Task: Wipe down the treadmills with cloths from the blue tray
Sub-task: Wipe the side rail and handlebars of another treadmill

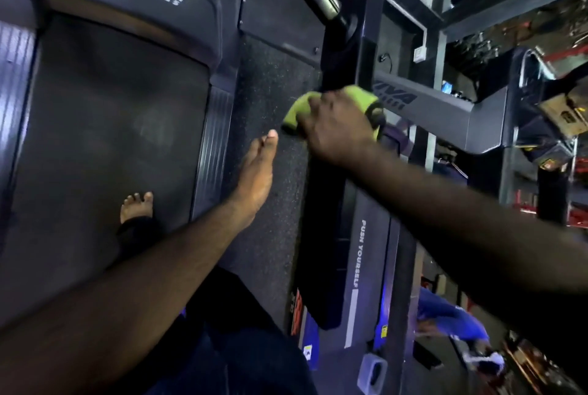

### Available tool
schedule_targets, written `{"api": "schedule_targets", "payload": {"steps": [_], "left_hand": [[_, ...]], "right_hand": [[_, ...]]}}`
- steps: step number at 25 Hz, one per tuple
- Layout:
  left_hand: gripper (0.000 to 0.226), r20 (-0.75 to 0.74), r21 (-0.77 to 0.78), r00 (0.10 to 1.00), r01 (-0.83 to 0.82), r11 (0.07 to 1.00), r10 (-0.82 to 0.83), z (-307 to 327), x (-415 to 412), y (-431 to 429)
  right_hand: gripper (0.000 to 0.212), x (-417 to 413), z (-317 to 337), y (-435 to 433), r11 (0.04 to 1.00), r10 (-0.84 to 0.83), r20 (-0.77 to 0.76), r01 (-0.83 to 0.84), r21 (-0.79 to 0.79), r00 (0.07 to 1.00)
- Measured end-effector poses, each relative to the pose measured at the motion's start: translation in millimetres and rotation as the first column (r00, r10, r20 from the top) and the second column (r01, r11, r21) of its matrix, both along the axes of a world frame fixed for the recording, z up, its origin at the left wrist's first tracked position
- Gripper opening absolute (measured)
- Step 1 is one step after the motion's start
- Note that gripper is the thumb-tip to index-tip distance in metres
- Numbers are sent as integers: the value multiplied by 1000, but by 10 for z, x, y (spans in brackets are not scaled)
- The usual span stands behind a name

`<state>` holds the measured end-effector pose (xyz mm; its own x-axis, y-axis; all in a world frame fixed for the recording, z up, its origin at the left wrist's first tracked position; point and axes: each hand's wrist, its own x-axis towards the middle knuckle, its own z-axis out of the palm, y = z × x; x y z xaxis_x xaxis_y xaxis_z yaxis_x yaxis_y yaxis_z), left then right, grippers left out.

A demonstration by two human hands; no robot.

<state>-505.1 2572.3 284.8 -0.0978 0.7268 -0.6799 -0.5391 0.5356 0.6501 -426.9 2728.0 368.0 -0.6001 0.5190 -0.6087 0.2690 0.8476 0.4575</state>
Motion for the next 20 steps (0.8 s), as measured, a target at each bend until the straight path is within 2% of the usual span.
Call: {"api": "schedule_targets", "payload": {"steps": [1,3,5,6,9,10,11,13,14,15,17,20], "left_hand": [[83,-36,-3,999,0,1000,0,-29,-34,-59],[92,-50,-29,998,32,999,-33,-58,-83,-198],[84,-53,-1,996,70,998,-70,-26,-74,-326],[84,-76,9,993,90,996,-89,-27,-41,-364],[94,-133,-13,990,48,999,-49,-50,46,-498],[88,-143,-22,989,40,999,-43,-82,80,-569],[78,-142,-39,989,33,999,-38,-82,127,-640],[54,-143,-28,989,29,999,-33,21,216,-820],[47,-132,-26,991,34,999,-37,-34,229,-843],[46,-156,-22,987,36,999,-39,-22,250,-883],[53,-219,15,976,15,1000,-11,39,306,-973],[58,-234,28,970,-64,998,69,43,357,-1149]], "right_hand": [[38,187,-27,-488,997,-28,16,30,-72,999],[39,509,50,-1192,969,81,97,-56,-242,992],[40,507,135,-1169,951,133,206,-66,-303,970],[43,378,144,-940,966,151,141,-116,-231,978],[42,163,99,-546,998,47,57,-50,48,997],[42,193,17,-680,997,58,44,-60,41,997],[46,300,-48,-1004,997,61,78,-57,-50,995],[54,664,-19,-1893,935,198,105,-156,-318,975],[51,760,13,-2148,901,228,133,-157,-405,965],[44,777,102,-2249,903,196,179,-107,-416,964],[38,651,173,-2024,934,173,160,-110,-341,972],[39,324,190,-1443,994,105,88,-103,-25,991]]}}
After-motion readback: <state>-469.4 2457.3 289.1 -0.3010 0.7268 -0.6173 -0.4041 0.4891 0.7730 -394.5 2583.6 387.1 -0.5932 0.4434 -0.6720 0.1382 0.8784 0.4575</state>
